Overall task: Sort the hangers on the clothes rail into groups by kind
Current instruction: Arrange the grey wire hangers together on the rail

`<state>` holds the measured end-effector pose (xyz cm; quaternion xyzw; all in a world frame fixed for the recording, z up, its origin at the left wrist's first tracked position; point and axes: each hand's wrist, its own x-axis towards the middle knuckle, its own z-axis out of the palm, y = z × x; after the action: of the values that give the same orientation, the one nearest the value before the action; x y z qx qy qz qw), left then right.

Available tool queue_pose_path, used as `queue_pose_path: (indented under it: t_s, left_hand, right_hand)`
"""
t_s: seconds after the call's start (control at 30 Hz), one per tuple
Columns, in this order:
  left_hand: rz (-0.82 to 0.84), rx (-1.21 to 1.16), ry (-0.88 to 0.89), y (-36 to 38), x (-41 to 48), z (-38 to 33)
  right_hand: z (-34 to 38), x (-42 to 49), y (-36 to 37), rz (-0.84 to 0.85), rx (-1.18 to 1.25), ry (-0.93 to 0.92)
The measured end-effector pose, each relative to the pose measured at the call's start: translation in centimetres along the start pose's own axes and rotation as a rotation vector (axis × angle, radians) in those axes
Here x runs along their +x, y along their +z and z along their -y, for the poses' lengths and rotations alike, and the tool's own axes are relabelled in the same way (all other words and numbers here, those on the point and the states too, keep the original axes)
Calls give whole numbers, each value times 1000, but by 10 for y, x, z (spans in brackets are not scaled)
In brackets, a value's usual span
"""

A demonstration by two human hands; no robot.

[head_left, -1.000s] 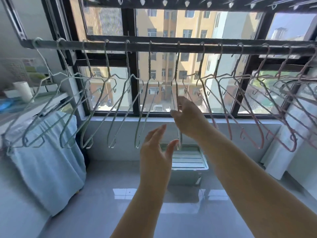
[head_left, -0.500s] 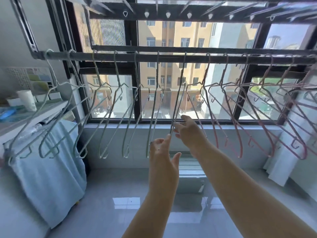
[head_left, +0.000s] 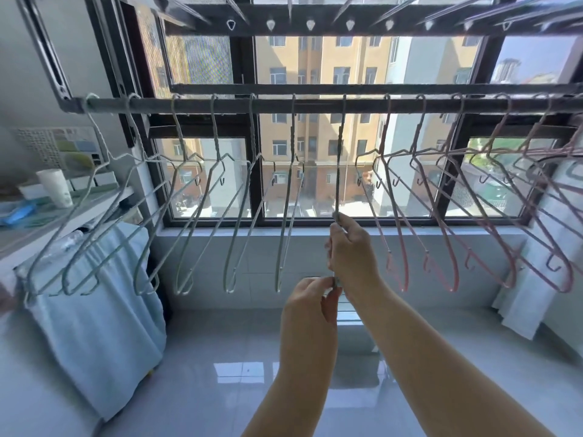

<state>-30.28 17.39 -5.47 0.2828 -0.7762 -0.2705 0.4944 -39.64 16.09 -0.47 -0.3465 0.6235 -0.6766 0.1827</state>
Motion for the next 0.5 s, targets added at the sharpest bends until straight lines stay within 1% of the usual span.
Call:
queue_pose_path:
  t_s: [0.17, 0.27, 0.5]
  left_hand:
    - [43, -37, -15, -3, 1, 1]
    - [38, -29, -3, -5, 3, 1]
    - [42, -35, -15, -6, 2, 0]
  right_hand:
    - [-3, 1, 5, 7, -22, -48]
    - [-3, 1, 6, -5, -49, -56]
    - [1, -1, 6, -29, -20, -4]
